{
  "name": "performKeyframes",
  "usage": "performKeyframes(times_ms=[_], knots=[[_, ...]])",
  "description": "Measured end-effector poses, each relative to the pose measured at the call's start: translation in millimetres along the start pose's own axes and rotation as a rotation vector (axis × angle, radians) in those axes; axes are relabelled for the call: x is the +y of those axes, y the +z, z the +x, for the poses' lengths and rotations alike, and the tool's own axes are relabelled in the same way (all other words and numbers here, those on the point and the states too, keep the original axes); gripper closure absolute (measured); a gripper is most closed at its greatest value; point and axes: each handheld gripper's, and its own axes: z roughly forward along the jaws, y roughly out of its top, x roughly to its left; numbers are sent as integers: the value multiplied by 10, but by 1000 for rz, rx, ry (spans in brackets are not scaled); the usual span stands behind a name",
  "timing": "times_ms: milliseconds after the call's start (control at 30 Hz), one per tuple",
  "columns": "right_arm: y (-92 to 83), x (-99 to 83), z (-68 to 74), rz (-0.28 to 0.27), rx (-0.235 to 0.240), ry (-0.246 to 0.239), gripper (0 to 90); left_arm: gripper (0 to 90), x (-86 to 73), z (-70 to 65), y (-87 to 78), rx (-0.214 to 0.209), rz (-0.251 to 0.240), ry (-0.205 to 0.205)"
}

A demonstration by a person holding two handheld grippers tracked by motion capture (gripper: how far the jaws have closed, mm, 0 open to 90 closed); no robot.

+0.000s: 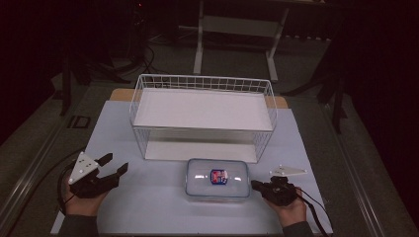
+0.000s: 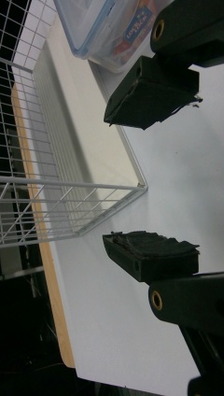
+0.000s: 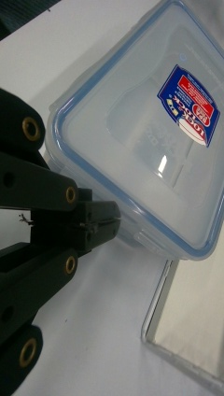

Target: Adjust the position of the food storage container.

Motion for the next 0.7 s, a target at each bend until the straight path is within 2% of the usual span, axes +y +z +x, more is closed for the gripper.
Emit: performKeyframes(times_ms=[100,200,233,267,300,333,367,400,433,467,500,633,667,700], knots=[[20,6,28,-4,2,-14,899,355,5,-13,11,-3,2,3],[10,13,65,-10,-18,-59,897,354,5,-19,10,-4,1,4],[-10,15,73,-18,-42,-73,898,354,4,-17,7,-4,-2,1],[-10,15,73,-18,-42,-73,898,354,4,-17,7,-4,-2,1],[-76,19,78,-38,-101,-103,898,354,2,-7,0,-3,-3,0],[-119,17,75,-50,-132,-114,897,354,0,-3,-1,-4,-3,-2],[-166,15,72,-64,-159,-121,897,354,-1,-1,-2,-4,-3,-3],[-166,15,72,-64,-159,-121,897,353,-1,-1,-2,-4,-3,-3],[-271,17,78,-88,-224,-157,895,353,-1,0,2,-6,-1,-3],[-271,17,78,-88,-224,-157,895,353,-1,0,2,-6,-1,-3],[-355,47,133,-112,-285,-216,889,353,1,-8,7,-6,-2,-2],[-408,87,203,-138,-306,-247,884,353,3,-17,13,-9,1,-1],[-433,139,308,-158,-330,-301,862,353,2,-19,13,-10,2,-2],[-419,174,376,-170,-315,-317,840,352,2,-20,8,-11,1,-3]])
